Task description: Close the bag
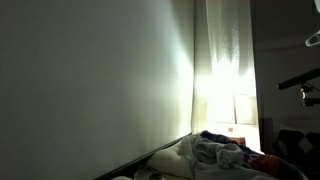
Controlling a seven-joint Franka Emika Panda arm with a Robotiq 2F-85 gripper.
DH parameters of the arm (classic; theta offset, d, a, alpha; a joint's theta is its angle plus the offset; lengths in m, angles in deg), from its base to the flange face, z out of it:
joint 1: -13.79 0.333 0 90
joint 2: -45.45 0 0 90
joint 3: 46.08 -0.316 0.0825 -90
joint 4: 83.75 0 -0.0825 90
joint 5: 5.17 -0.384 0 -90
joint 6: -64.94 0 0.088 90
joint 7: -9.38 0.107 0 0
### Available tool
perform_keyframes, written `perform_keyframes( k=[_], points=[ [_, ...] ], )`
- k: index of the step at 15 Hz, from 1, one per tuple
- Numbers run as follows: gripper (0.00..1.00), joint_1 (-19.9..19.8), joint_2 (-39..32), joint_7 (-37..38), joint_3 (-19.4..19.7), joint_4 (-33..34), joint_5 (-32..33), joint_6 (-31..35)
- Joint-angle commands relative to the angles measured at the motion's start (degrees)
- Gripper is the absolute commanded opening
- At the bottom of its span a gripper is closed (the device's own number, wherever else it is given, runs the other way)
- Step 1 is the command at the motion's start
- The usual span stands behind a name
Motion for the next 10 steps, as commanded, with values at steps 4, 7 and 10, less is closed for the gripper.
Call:
perform_keyframes(
  k=[4, 7, 10],
  points=[
    [1.0, 1.17, -0.38, 0.12, 1.02, 1.47, 0.61, -0.74],
    [1.0, 1.04, -0.57, -0.87, 1.44, 3.92, 0.5, -2.03],
    [1.0, 0.8, -1.02, -2.26, 2.11, 8.13, 0.67, -4.34]
  ],
)
